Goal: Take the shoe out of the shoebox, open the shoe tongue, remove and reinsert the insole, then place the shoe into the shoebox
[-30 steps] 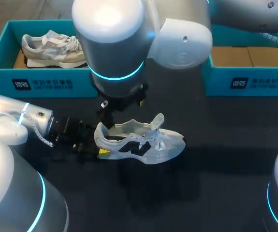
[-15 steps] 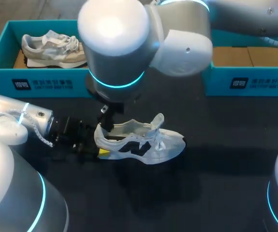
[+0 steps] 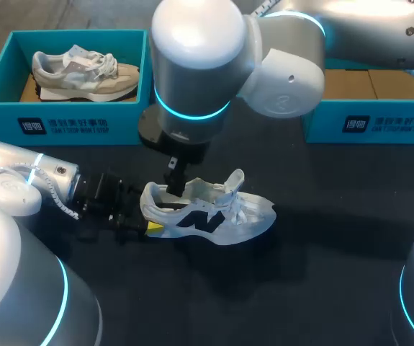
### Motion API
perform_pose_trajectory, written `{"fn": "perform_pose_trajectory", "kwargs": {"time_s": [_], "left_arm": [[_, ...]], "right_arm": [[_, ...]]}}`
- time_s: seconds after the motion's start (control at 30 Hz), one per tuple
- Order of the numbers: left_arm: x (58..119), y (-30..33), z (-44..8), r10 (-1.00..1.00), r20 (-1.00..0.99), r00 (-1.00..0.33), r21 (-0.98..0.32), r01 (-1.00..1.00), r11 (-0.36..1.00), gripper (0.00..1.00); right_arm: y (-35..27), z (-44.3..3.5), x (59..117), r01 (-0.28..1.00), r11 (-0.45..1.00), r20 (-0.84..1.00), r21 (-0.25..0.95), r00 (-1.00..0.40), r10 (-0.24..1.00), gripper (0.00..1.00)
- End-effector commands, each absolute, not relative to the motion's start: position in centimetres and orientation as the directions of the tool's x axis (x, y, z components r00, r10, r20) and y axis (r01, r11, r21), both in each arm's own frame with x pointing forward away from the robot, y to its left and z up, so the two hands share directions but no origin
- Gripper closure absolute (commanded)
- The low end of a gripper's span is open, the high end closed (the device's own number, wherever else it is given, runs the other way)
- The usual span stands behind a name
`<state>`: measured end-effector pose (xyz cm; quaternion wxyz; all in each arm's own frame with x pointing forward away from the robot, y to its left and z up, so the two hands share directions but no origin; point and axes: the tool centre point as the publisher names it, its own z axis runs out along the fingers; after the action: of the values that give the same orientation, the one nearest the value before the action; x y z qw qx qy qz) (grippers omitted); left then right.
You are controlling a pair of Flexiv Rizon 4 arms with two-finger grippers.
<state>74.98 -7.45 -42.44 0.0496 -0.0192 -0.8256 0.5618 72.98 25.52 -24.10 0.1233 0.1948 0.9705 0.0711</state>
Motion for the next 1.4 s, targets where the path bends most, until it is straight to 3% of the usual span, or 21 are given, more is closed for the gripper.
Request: {"fn": "perform_pose_trajectory", "kwargs": {"time_s": [0.03, 0.4, 0.43, 0.47, 0.53, 0.57, 0.6, 1.4], "left_arm": [[75.0, -7.6, -42.8, 0.085, 0.060, -0.995, -0.930, -0.024, 0.368, 1.00], [75.0, -7.6, -42.8, 0.085, 0.060, -0.995, -0.930, -0.024, 0.368, 1.00], [75.0, -7.6, -42.8, 0.085, 0.060, -0.995, -0.930, -0.024, 0.368, 1.00], [75.0, -7.6, -42.8, 0.085, 0.060, -0.995, -0.930, -0.024, 0.368, 1.00], [75.0, -7.6, -42.8, 0.085, 0.060, -0.995, -0.930, -0.024, 0.368, 1.00], [75.0, -7.6, -42.8, 0.085, 0.060, -0.995, -0.930, -0.024, 0.368, 1.00], [75.0, -7.6, -42.8, 0.085, 0.060, -0.995, -0.930, -0.024, 0.368, 1.00], [75.0, -7.6, -42.8, 0.085, 0.060, -0.995, -0.930, -0.024, 0.368, 1.00]], "right_arm": [[25.3, -24.3, 73.0, 0.359, 0.913, -0.207, 0.192, -0.895, 0.395, 0.00], [25.3, -24.3, 73.0, 0.359, 0.913, -0.207, 0.192, -0.895, 0.395, 0.00], [25.3, -24.3, 73.0, 0.359, 0.913, -0.207, 0.192, -0.895, 0.395, 0.05], [25.3, -24.3, 73.0, 0.359, 0.913, -0.207, 0.192, -0.895, 0.395, 0.33], [25.3, -24.3, 73.0, 0.359, 0.913, -0.207, 0.192, -0.895, 0.395, 0.77], [25.3, -24.3, 73.0, 0.359, 0.913, -0.207, 0.192, -0.895, 0.395, 0.95], [25.3, -24.3, 73.0, 0.359, 0.913, -0.207, 0.192, -0.895, 0.395, 1.00], [27.6, -29.9, 75.0, 0.280, 0.946, -0.204, 0.161, -0.929, 0.309, 1.00]]}}
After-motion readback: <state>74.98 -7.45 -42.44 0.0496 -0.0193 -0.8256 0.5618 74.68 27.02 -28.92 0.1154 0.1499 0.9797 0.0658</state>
